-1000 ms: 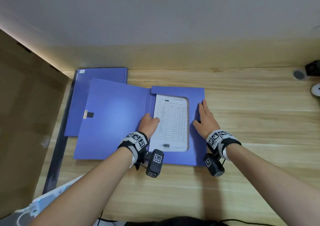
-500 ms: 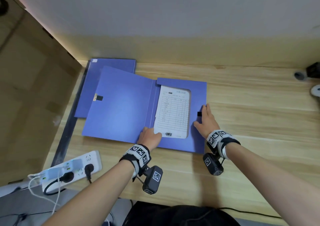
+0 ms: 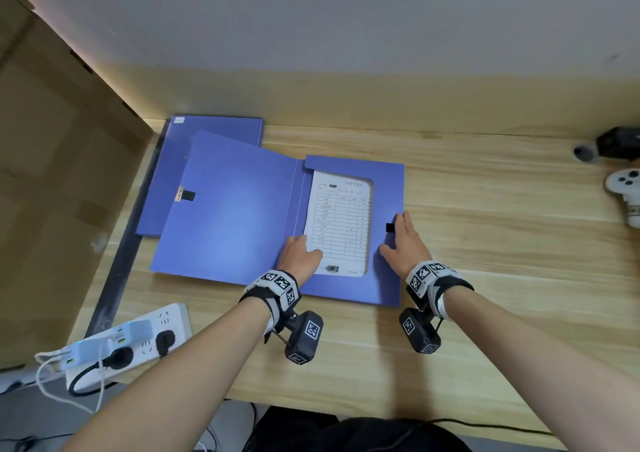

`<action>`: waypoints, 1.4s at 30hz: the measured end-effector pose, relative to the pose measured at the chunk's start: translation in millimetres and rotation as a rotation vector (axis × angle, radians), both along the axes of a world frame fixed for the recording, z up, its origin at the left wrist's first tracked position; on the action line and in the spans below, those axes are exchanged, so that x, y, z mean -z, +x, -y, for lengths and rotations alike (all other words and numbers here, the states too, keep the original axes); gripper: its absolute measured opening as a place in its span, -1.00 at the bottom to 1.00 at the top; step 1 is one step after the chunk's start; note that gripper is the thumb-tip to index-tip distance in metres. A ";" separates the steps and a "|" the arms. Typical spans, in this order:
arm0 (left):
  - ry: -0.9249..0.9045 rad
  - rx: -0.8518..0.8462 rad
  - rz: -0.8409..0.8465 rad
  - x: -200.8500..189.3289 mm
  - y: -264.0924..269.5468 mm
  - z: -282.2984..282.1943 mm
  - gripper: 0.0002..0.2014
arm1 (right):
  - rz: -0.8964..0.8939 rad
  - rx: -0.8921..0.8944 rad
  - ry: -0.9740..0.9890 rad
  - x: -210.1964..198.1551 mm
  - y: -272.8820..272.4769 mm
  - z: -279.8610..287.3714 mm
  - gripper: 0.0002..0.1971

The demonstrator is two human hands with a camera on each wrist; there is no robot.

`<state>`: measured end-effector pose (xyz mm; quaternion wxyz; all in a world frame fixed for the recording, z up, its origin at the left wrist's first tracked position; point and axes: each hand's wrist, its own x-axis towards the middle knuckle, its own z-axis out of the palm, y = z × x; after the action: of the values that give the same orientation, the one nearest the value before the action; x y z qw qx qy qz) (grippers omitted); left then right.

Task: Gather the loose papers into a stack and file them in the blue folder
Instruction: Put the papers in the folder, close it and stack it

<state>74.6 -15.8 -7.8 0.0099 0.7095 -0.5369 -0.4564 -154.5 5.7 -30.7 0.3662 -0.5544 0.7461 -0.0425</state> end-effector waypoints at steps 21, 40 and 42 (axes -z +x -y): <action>-0.333 -0.235 0.373 -41.8 122.2 46.1 -0.29 | -0.124 -0.175 -0.042 -19.6 5.6 -8.9 0.03; -0.180 -0.070 -0.110 -141.3 110.0 39.4 -0.65 | -0.182 -0.242 -0.004 -10.7 9.2 -22.3 0.04; -0.141 0.027 -0.205 -153.6 83.5 31.1 -0.64 | -0.159 -0.243 -0.003 -12.5 6.5 -21.7 0.05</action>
<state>158.1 -46.9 145.8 0.1082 0.6494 -0.5734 -0.4877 -148.1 27.5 -18.2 0.3075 -0.6428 0.7002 0.0448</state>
